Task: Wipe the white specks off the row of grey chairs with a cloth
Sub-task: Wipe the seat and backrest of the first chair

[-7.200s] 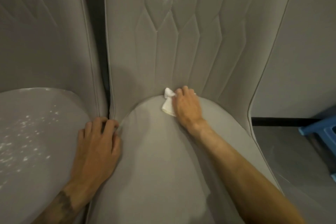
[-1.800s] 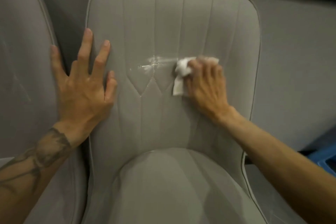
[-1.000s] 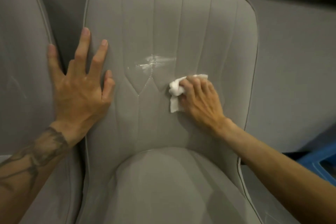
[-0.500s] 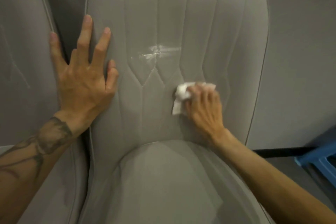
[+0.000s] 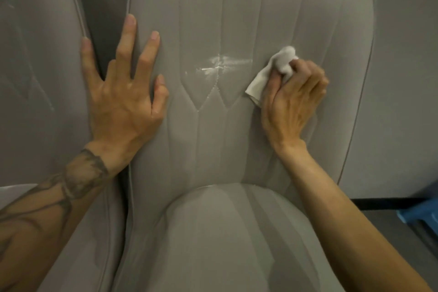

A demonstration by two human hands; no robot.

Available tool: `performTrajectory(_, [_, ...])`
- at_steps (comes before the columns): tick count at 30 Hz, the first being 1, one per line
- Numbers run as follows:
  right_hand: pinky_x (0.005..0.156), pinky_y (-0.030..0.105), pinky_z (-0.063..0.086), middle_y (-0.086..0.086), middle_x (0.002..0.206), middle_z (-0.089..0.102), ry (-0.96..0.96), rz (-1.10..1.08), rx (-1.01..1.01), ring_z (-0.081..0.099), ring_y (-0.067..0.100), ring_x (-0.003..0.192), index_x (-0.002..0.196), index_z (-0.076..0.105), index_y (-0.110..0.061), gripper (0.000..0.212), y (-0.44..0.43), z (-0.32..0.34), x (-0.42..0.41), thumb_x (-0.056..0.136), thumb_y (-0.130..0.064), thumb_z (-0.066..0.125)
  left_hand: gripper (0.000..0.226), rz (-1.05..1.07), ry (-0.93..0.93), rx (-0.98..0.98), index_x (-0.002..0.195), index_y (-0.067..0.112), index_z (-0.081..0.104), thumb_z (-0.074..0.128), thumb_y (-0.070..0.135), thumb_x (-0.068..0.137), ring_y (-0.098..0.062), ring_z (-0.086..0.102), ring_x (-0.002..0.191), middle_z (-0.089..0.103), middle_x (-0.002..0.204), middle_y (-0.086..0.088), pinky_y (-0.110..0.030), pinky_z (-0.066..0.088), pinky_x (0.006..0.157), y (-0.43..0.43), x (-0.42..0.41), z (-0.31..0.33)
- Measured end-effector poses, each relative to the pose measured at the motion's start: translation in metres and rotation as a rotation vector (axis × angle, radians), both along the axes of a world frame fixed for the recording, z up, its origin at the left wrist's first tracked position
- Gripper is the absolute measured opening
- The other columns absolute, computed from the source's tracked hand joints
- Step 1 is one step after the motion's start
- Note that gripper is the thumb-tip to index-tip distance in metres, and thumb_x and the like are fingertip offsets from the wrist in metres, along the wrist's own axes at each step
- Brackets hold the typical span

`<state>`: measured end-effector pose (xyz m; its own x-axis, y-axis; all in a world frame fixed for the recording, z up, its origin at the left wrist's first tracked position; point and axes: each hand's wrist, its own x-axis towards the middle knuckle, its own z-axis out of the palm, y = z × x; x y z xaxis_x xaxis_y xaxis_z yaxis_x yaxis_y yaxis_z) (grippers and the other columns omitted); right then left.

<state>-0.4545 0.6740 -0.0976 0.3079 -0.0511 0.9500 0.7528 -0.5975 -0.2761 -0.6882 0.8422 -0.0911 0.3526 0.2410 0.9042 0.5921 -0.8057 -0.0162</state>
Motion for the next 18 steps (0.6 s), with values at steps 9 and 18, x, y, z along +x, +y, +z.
performTrajectory(9, [0.088, 0.037, 0.037, 0.016, 0.111, 0.061, -0.086, 0.055, -0.165, 0.047, 0.028, 0.101, 0.117, 0.048, -0.011, 0.028, -0.002, 0.004, -0.010, 0.102, -0.034, 0.044, 0.058, -0.020, -0.025, 0.027, 0.164, 0.024, 0.028, 0.040, 0.035, 0.108, -0.035, 0.051, 0.135, 0.020, 0.175, -0.011, -0.058, 0.006, 0.131, 0.003, 0.001, -0.003])
performTrajectory(18, [0.093, 0.039, 0.040, 0.015, 0.120, 0.061, -0.097, 0.270, -0.450, 0.048, 0.031, 0.107, 0.124, 0.047, -0.013, 0.030, 0.019, -0.022, -0.065, 0.098, -0.026, 0.056, 0.057, -0.044, -0.034, 0.020, 0.163, 0.024, 0.029, 0.040, 0.034, 0.108, -0.035, 0.051, 0.136, 0.021, 0.174, -0.012, -0.061, 0.009, 0.130, 0.003, 0.000, -0.002])
